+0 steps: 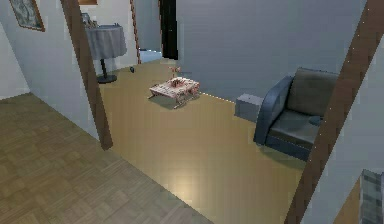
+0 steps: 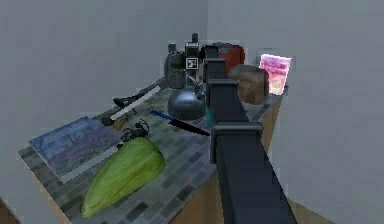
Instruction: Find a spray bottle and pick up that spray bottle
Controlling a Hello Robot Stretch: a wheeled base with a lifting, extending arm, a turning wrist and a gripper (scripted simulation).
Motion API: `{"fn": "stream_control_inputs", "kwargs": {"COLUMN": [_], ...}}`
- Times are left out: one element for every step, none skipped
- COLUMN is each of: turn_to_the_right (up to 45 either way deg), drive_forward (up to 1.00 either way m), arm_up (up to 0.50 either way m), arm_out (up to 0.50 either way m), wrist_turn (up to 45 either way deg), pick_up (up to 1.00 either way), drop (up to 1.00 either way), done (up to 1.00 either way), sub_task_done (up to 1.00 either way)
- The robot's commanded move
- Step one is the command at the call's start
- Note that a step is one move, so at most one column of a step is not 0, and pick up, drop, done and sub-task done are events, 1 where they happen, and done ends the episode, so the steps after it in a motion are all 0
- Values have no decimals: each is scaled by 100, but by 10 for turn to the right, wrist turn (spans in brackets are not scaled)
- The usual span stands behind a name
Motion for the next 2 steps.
{"fn": "stream_control_inputs", "kwargs": {"turn_to_the_right": [0,0], "drive_forward": [0,0], "arm_up": [0,0], "arm_out": [0,0], "wrist_turn": [450,450], "pick_up": [0,0], "drop": [0,0], "done": [0,0], "sub_task_done": [0,0]}}
